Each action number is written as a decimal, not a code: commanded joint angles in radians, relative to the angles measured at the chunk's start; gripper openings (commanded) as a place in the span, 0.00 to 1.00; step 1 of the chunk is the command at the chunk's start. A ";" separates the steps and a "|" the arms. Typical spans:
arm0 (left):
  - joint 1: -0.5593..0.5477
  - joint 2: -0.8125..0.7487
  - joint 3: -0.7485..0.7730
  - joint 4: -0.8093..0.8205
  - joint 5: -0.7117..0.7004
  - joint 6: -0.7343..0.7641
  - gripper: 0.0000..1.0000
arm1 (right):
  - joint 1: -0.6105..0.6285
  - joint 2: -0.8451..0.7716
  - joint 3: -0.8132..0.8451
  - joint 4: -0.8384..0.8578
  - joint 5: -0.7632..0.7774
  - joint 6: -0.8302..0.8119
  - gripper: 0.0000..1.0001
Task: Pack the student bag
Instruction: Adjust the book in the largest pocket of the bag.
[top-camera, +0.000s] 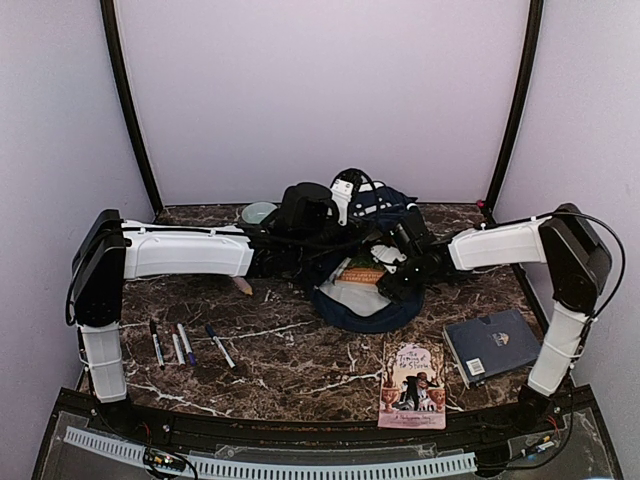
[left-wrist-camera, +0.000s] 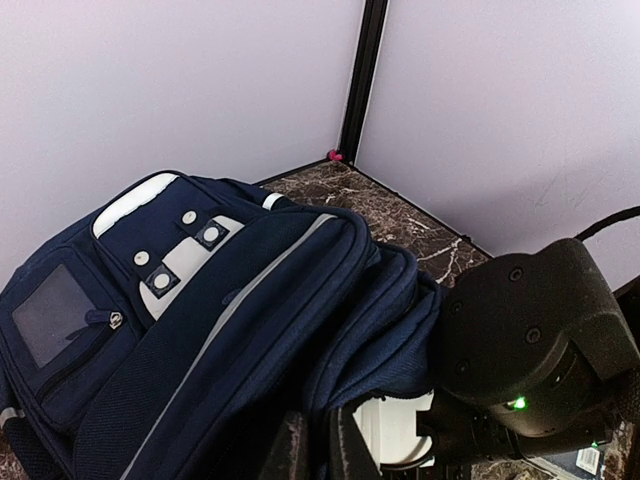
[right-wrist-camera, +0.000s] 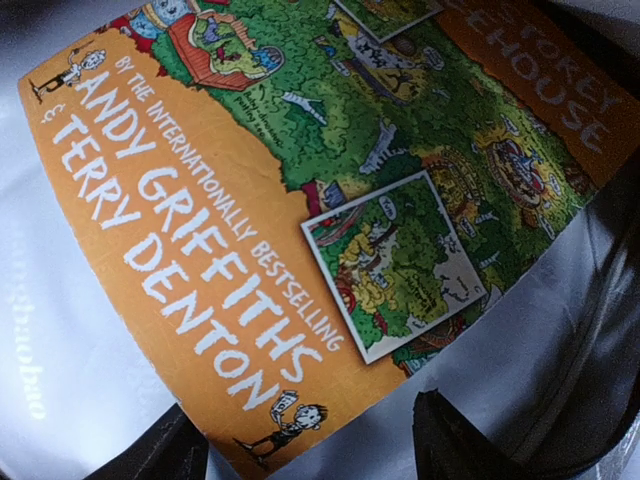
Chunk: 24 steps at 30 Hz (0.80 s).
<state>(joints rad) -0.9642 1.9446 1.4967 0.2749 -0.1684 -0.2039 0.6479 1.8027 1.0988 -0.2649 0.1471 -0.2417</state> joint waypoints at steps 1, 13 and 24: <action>-0.005 -0.107 0.024 0.075 0.021 -0.027 0.00 | -0.039 0.020 0.020 0.167 0.108 0.001 0.69; -0.005 -0.108 0.047 0.055 0.006 0.000 0.00 | -0.022 -0.107 -0.079 0.029 -0.112 -0.138 0.60; -0.005 -0.115 0.070 0.040 0.013 0.007 0.00 | -0.005 -0.098 -0.094 0.018 -0.171 -0.176 0.14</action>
<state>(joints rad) -0.9642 1.9446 1.5055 0.2527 -0.1677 -0.1936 0.6304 1.6840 1.0000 -0.2623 0.0128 -0.3965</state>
